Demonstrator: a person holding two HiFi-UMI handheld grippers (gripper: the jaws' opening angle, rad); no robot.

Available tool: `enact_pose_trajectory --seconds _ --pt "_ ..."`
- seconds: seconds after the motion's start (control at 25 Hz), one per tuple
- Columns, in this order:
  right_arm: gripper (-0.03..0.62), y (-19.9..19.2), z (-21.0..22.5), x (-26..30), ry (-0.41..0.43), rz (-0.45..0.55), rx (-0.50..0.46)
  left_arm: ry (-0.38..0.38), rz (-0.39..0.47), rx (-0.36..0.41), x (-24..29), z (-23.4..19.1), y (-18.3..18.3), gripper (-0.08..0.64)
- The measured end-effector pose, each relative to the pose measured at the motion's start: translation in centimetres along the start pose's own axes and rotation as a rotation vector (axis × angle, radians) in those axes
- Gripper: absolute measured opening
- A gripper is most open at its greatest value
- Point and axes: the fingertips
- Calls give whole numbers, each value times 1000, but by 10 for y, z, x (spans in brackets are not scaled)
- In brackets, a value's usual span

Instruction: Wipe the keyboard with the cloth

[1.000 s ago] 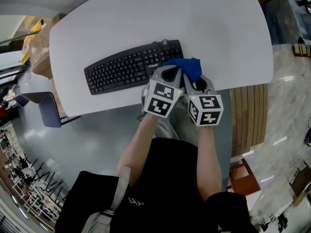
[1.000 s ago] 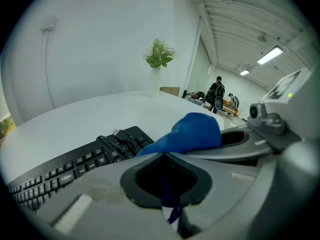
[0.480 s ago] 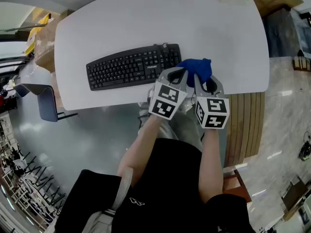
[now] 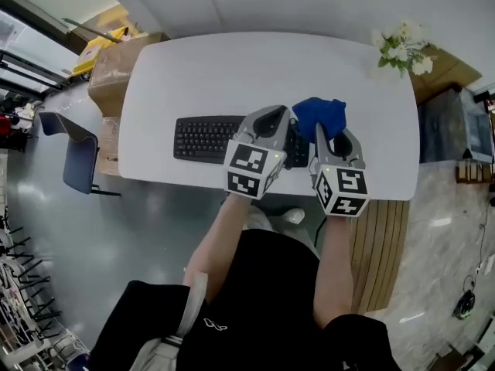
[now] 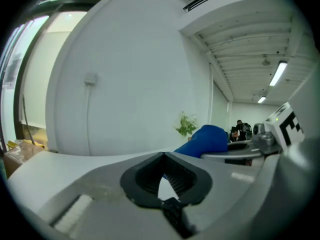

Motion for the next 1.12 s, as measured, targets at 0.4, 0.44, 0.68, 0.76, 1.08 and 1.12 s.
enact_pose_trajectory --seconds 0.4,0.44,0.68,0.76,1.08,1.12 --pt "84 137 -123 40 158 266 -115 218 289 1 -109 -120 113 -4" --pt "84 148 -139 40 170 284 -125 232 315 -2 -124 -130 122 -3" --pt "81 168 -199 52 211 311 -167 265 381 6 -169 -163 142 -5" --pt "83 172 -211 56 222 314 -180 269 395 5 -175 -171 145 -4" --pt "81 180 -229 72 221 315 -206 262 407 -7 -178 -196 147 -3" --pt "81 180 -230 75 217 314 -207 261 408 -9 -178 -198 146 -4"
Point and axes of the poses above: the fingertips, and each gripper's own axes: x forward along the fingers, z to its right, y out of its top
